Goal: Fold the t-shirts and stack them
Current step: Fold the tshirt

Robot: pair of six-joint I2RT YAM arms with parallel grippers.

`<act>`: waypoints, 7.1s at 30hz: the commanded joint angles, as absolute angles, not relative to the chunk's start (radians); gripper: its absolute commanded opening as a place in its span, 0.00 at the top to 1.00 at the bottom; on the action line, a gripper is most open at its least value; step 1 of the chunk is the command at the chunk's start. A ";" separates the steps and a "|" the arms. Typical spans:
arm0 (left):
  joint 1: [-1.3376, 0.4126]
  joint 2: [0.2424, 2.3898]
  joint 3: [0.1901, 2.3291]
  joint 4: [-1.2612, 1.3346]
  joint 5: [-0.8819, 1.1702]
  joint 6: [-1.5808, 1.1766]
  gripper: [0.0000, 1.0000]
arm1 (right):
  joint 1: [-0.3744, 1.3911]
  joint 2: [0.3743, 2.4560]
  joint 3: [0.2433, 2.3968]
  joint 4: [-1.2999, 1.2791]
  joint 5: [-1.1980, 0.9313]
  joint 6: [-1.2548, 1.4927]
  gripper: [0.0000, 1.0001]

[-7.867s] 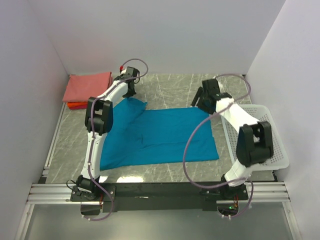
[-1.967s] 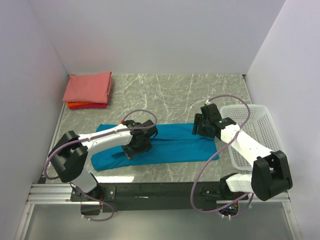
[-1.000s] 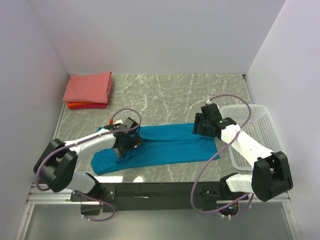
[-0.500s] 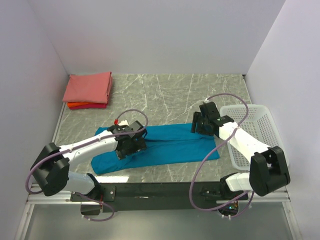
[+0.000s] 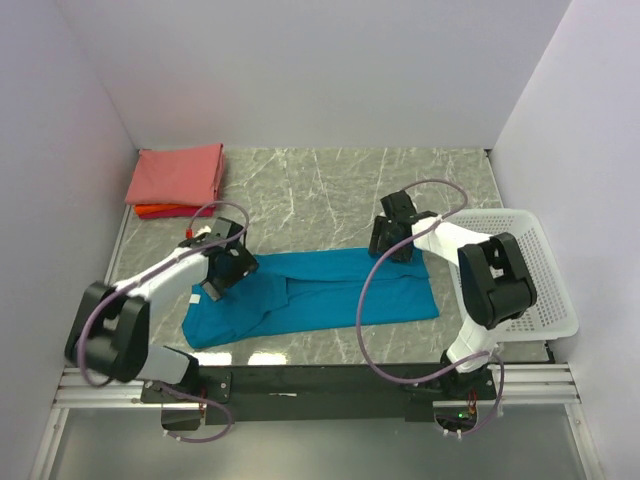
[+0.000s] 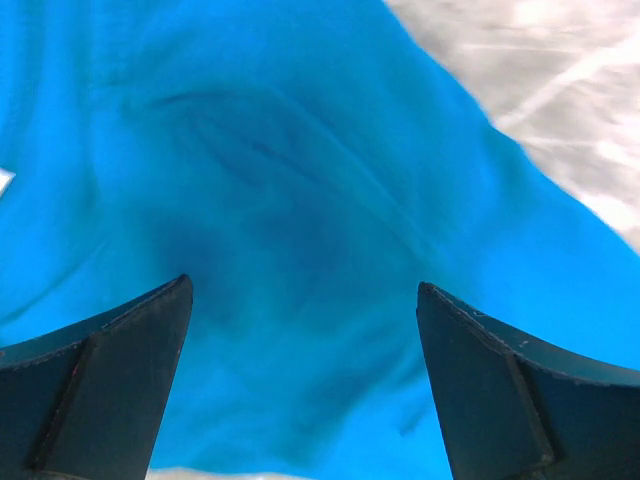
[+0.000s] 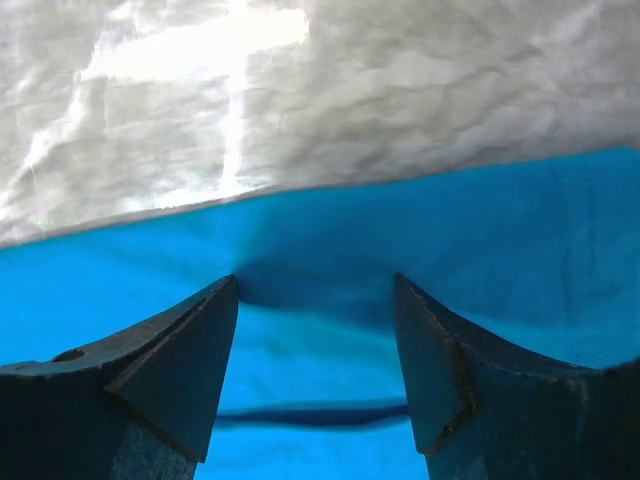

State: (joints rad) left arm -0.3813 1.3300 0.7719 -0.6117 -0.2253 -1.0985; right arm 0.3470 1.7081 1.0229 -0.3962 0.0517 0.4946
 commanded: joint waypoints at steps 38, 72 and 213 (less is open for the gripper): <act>-0.428 2.691 2.344 -0.377 0.068 -0.756 0.00 | 1.054 1.448 0.795 -0.430 -0.287 0.606 0.27; -0.442 1.395 0.996 -0.359 -0.087 -0.935 0.01 | 0.943 1.173 0.646 -0.400 -0.158 0.785 0.12; -0.342 1.595 0.704 -0.166 0.077 -0.920 0.81 | 0.525 1.807 0.991 -0.187 -0.229 0.706 0.60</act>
State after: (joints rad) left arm -0.3435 1.5444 0.7193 -0.1574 0.0944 -0.9352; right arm 0.5182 1.7802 1.0050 -0.2214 -0.2253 0.6933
